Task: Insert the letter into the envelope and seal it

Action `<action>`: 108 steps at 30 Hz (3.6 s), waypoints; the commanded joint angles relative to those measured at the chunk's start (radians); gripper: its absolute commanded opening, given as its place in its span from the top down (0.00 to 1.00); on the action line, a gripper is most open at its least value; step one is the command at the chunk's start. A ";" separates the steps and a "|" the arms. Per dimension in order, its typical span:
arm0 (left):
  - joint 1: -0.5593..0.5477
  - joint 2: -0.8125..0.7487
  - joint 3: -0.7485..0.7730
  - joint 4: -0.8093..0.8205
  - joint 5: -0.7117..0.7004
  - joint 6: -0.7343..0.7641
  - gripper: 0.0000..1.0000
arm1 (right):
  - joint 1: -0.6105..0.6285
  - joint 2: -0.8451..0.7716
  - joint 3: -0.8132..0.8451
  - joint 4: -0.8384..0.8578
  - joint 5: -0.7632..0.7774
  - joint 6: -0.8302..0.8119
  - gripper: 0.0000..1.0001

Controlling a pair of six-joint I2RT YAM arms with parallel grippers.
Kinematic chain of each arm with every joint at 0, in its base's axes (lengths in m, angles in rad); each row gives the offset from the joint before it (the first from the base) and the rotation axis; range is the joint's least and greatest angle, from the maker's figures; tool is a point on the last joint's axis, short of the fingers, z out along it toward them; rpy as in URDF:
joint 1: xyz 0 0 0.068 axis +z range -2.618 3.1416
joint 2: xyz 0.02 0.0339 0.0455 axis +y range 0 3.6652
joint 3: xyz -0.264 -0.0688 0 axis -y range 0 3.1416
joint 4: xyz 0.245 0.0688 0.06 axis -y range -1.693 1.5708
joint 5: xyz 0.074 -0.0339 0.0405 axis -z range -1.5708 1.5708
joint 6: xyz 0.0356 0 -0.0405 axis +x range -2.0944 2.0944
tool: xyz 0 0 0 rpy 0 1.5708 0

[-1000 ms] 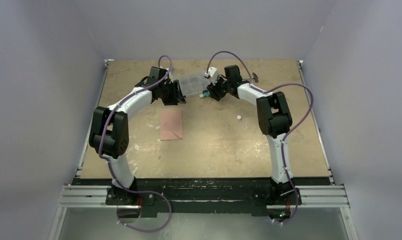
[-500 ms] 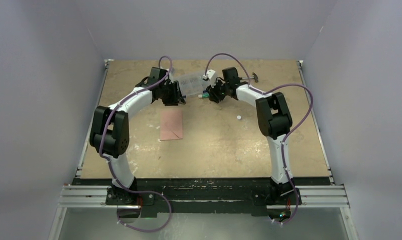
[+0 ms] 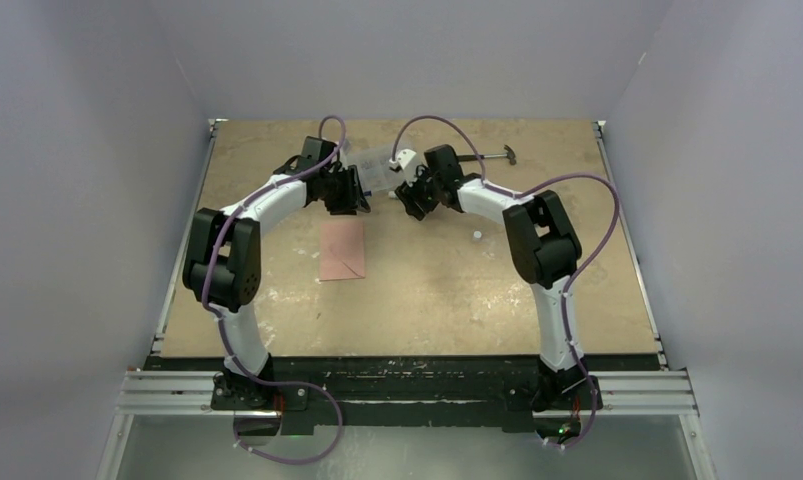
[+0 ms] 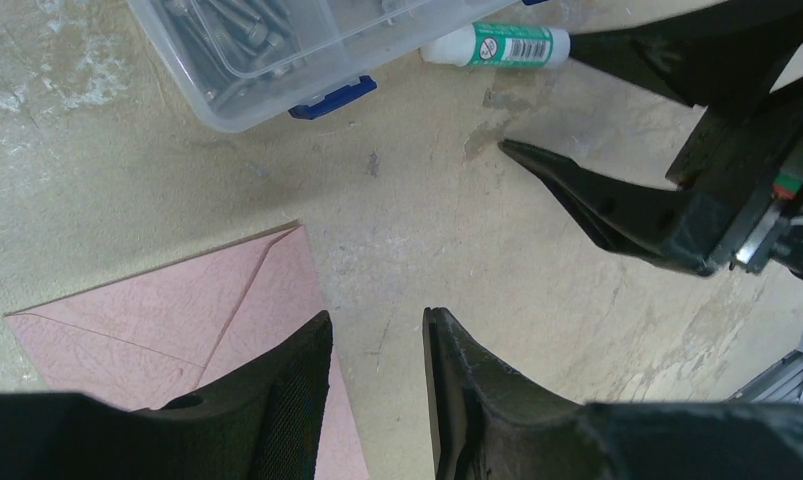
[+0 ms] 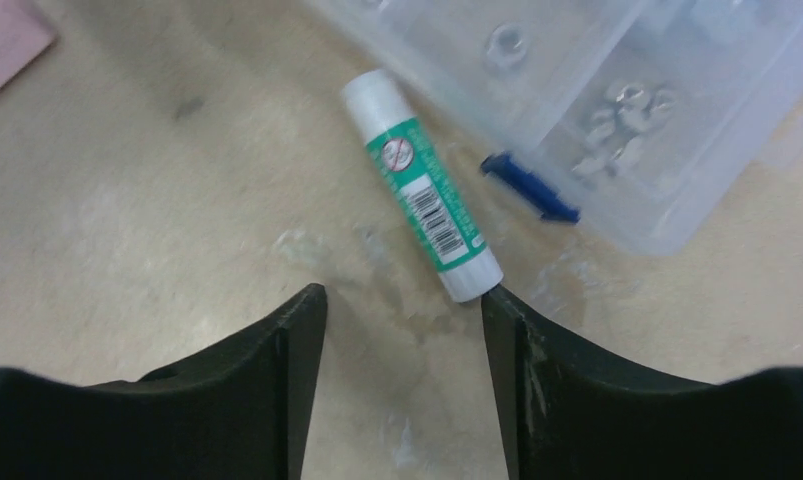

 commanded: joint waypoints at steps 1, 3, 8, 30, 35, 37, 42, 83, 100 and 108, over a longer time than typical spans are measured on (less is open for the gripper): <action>0.001 -0.005 0.013 -0.008 0.003 0.004 0.63 | 0.012 0.069 0.111 -0.036 0.214 0.079 0.37; 0.001 -0.008 0.013 -0.013 -0.005 0.006 0.62 | 0.014 0.067 0.105 -0.028 0.225 0.083 0.34; 0.003 -0.010 0.014 -0.016 -0.016 0.008 0.62 | 0.024 0.060 0.088 0.005 0.184 0.065 0.30; 0.004 0.008 0.031 -0.056 -0.116 -0.005 0.67 | 0.067 -0.082 -0.049 0.045 -0.035 0.063 0.48; 0.004 0.003 0.032 -0.063 -0.138 -0.004 0.67 | 0.069 -0.068 0.005 0.037 0.122 0.120 0.12; 0.004 0.001 0.032 -0.066 -0.140 -0.001 0.67 | 0.070 -0.049 0.023 0.026 0.118 0.102 0.10; 0.010 -0.007 0.027 -0.069 -0.147 0.000 0.67 | 0.109 0.009 0.056 -0.021 0.116 0.021 0.12; 0.084 -0.212 -0.085 0.066 -0.112 -0.069 0.56 | 0.137 -0.096 -0.076 -0.008 -0.017 0.122 0.92; 0.071 -0.535 -0.353 0.855 0.352 -0.324 0.30 | 0.054 -0.579 -0.326 0.614 -0.408 0.853 0.88; 0.060 -0.584 -0.439 1.171 0.438 -0.487 0.28 | 0.054 -0.596 -0.349 0.785 -0.421 1.047 0.86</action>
